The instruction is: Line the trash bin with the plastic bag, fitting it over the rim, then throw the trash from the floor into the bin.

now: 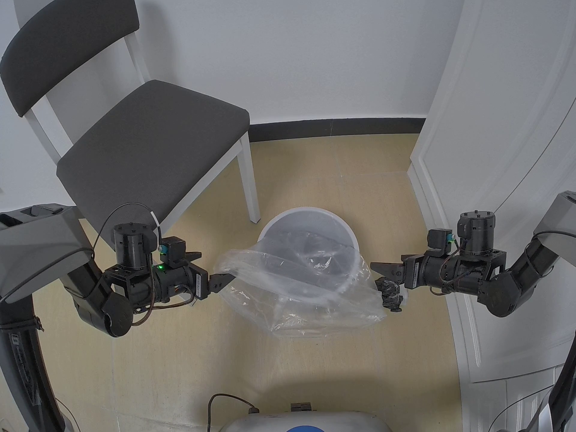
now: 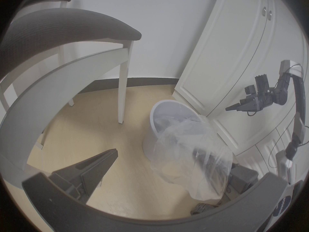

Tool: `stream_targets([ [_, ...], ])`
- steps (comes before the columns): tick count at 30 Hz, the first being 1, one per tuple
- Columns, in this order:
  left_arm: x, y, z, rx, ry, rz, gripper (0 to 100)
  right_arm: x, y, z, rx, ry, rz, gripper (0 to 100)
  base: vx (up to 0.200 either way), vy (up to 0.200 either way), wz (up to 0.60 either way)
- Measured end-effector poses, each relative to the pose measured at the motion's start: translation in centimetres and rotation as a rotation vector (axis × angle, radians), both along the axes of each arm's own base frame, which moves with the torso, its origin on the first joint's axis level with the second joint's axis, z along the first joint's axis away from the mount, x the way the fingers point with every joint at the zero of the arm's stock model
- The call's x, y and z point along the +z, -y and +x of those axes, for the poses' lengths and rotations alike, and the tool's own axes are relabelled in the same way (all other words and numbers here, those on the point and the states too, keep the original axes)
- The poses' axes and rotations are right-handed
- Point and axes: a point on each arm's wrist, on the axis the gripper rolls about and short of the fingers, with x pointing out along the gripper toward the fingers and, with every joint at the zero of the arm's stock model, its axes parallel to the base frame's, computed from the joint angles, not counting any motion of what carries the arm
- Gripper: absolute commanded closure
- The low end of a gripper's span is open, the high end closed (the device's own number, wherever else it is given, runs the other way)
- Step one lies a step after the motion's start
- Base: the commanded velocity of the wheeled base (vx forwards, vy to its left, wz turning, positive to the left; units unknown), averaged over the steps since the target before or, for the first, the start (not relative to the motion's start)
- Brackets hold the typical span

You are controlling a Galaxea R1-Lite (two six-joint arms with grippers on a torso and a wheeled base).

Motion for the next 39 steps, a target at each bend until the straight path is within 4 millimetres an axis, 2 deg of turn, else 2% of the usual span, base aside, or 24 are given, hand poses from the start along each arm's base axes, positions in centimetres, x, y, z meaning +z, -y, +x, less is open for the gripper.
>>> stream_targets([
  [8, -0.6, 0.4, 0.4, -0.002, 0.009, 0.049, 0, -0.1, -1.8, -0.9, -0.04, 0.075, -0.095, 0, 0.0, 0.0, 0.0],
  [19, -0.3, 0.5, 0.6, 0.033, 0.035, 0.061, 0, -0.3, -4.5, -3.3, -0.06, 0.175, -0.143, 0, 0.0, 0.0, 0.0],
  [30, 0.1, 1.1, 0.0, 0.011, 0.041, 0.054, 0, 0.6, -5.7, -4.5, -0.021, 0.259, -0.242, 0, 0.0, 0.0, 0.0],
  [39, 0.4, 1.4, 0.0, 0.005, 0.051, 0.05, 0, 0.9, -5.6, -4.5, 0.033, 0.338, -0.377, 0, 0.0, 0.0, 0.0],
])
